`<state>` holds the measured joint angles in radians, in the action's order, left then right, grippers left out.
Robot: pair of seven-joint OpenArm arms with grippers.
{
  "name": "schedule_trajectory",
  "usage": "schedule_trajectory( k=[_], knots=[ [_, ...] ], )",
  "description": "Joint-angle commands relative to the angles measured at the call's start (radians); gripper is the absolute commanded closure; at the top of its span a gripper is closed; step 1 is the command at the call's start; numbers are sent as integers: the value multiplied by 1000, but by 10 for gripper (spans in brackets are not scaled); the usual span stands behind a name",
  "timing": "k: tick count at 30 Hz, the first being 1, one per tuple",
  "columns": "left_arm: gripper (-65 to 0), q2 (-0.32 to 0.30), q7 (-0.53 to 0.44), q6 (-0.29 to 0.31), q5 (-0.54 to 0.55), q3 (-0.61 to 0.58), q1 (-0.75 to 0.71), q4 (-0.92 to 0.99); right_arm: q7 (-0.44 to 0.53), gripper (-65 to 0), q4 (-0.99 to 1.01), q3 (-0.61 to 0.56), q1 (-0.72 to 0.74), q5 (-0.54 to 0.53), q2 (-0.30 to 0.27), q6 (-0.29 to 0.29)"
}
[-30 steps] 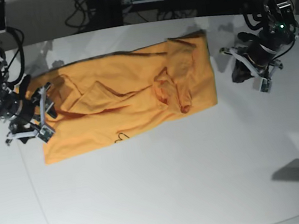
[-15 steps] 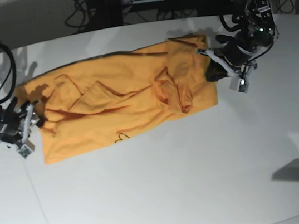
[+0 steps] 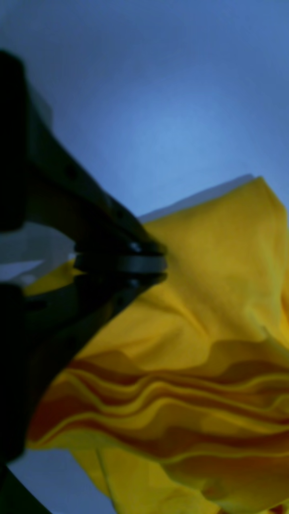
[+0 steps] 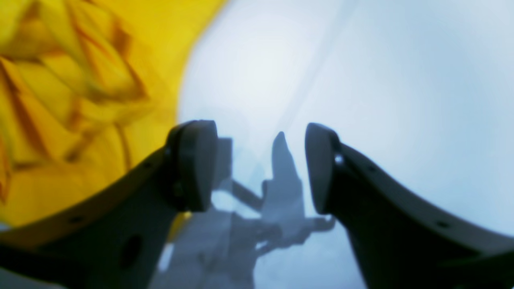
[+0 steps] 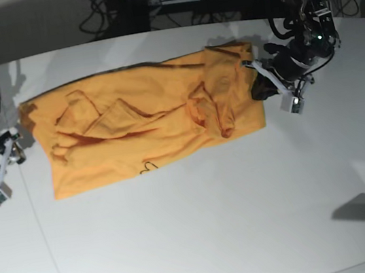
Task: Fold the T-shirt properly
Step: 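Grasp the folded shirt's edges with both grippers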
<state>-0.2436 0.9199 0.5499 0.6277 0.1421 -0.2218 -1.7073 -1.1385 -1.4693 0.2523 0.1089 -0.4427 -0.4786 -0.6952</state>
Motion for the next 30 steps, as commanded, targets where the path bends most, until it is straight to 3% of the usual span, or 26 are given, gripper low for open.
schedule_trajectory(
  k=[1, 9, 26, 30],
  knots=[
    [0, -10, -20, 5, 13, 4, 8, -13, -16, -418, -26, 17, 27, -29, -16, -3],
    [0, -10, -22, 5, 14, 3, 8, 8, -116, -440, -26, 95, 27, -224, -7, -3],
    [0, -9, -22, 5, 13, 3, 5, 8, -111, -440, 29, 92, 51, -226, 128, -3],
    [0, -9, -22, 5, 13, 3, 5, 8, -56, -440, 91, 69, 53, -224, 145, -3]
  ],
)
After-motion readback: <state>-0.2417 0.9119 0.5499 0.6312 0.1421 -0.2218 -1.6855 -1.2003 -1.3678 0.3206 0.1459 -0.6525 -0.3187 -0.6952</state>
